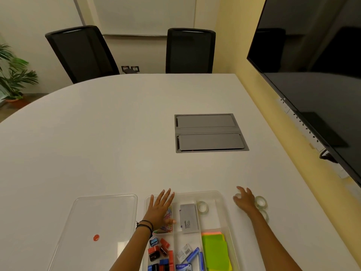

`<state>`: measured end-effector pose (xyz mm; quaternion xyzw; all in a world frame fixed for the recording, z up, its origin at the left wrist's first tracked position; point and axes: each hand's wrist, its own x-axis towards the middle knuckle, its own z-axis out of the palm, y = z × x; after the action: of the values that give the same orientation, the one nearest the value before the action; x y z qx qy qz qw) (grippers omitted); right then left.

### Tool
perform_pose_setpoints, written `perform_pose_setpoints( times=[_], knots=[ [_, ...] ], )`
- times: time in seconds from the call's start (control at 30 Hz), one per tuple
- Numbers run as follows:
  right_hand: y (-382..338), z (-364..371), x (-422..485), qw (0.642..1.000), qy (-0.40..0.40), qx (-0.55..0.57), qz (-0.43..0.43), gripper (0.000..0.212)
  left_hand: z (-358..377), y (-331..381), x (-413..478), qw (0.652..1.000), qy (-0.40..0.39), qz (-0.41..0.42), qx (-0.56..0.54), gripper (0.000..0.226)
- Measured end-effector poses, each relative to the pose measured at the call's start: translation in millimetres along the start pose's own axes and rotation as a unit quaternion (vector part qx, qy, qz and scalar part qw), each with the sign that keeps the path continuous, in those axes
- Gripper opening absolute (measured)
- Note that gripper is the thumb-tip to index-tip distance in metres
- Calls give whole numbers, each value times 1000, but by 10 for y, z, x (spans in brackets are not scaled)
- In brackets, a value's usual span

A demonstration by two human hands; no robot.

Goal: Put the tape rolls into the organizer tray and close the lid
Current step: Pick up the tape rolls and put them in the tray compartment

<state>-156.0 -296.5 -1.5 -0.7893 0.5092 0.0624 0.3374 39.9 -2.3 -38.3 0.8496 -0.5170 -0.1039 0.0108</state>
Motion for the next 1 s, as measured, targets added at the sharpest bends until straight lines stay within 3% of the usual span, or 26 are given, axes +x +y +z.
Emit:
perform_pose_setpoints(
  times=[0.17,0.37,0.67,0.87,1.0],
  knots=[
    [195,243,-97,987,-90,-137,3,72,9,-2,-10,1000,2,9,-18,97],
    [345,375,-211,992,-22,-116,-51,70,-15,6,-18,1000,-3,0,-3,98],
    [608,731,-385,984,142,-64,-83,51,87,-33,-12,997,2,27,-78,97],
    [658,744,-468,983,154,-71,-67,50,96,-34,-19,996,7,23,-85,96],
    [452,587,-525,985,151,76,-17,41,75,-29,-28,994,-14,21,-102,96]
  ],
)
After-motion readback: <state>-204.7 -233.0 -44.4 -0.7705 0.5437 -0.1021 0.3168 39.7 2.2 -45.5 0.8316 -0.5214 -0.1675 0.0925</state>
